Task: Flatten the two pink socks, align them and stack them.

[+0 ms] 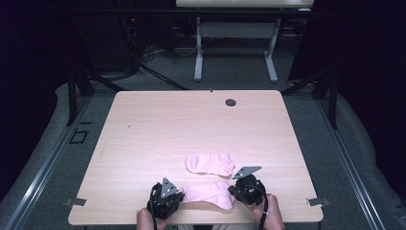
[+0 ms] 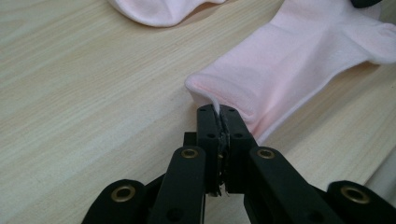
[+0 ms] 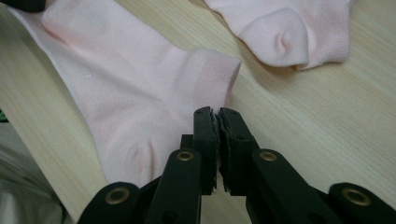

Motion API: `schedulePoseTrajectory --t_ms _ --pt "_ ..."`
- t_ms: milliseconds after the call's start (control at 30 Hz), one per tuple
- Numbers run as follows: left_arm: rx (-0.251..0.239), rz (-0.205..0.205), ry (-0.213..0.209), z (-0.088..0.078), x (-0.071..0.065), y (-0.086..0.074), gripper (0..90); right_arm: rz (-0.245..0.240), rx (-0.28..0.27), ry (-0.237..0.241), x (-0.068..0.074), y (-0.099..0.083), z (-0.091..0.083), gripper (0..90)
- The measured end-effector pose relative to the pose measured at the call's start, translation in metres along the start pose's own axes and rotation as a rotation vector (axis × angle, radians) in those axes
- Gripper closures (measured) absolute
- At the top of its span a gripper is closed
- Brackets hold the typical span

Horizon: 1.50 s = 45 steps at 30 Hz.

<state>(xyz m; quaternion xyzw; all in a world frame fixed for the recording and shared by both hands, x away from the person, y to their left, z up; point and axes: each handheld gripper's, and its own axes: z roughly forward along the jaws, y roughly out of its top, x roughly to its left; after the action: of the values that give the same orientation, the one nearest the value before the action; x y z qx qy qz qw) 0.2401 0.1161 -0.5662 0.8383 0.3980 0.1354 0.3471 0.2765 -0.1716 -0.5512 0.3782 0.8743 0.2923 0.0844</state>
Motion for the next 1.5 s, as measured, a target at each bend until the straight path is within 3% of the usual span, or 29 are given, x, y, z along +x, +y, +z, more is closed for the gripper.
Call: schedulePoseTrajectory --t_ms 433,500,600,667,767,800,833,1033,1067,1200,1233,1500 --pt "0.037 0.016 -0.032 0.005 -0.005 -0.004 79.9 -0.051 0.063 -0.012 -0.005 -0.003 0.002 84.5" --pt "0.039 0.010 -0.038 0.005 -0.003 -0.004 69.8 -0.046 0.055 -0.009 -0.005 -0.004 0.003 81.8" --pt "0.022 -0.015 -0.018 0.001 0.002 -0.002 42.3 -0.021 0.037 0.010 -0.009 -0.004 -0.001 66.8" --pt "0.014 -0.024 -0.018 -0.001 0.005 -0.001 35.3 -0.002 0.002 0.017 -0.013 -0.003 -0.006 59.8" --pt "-0.002 -0.052 -0.012 -0.007 0.018 0.006 27.5 0.020 -0.009 0.015 -0.020 0.001 -0.013 48.9" --pt "-0.002 -0.052 -0.012 -0.007 0.018 0.006 25.5 0.020 -0.009 0.015 -0.020 0.001 -0.013 48.9" --pt "-0.006 -0.052 -0.006 -0.008 0.021 0.009 24.4 0.030 -0.023 0.005 -0.024 0.003 -0.016 42.9" --pt "0.001 -0.055 0.007 -0.007 0.040 0.028 17.6 0.048 -0.049 -0.016 -0.035 0.013 -0.020 32.1" --pt "0.005 -0.048 0.014 -0.004 0.045 0.036 15.9 0.055 -0.062 -0.017 -0.039 0.019 -0.020 26.6" --pt "0.016 -0.033 0.016 0.002 0.053 0.046 14.0 0.056 -0.055 -0.036 -0.046 0.026 -0.018 18.5" --pt "0.026 -0.045 0.012 0.007 0.059 0.052 11.8 0.058 -0.050 -0.037 -0.050 0.031 -0.016 14.8" --pt "0.039 -0.075 0.003 0.025 0.078 0.072 12.3 0.061 -0.039 -0.059 -0.062 0.046 -0.005 15.1"
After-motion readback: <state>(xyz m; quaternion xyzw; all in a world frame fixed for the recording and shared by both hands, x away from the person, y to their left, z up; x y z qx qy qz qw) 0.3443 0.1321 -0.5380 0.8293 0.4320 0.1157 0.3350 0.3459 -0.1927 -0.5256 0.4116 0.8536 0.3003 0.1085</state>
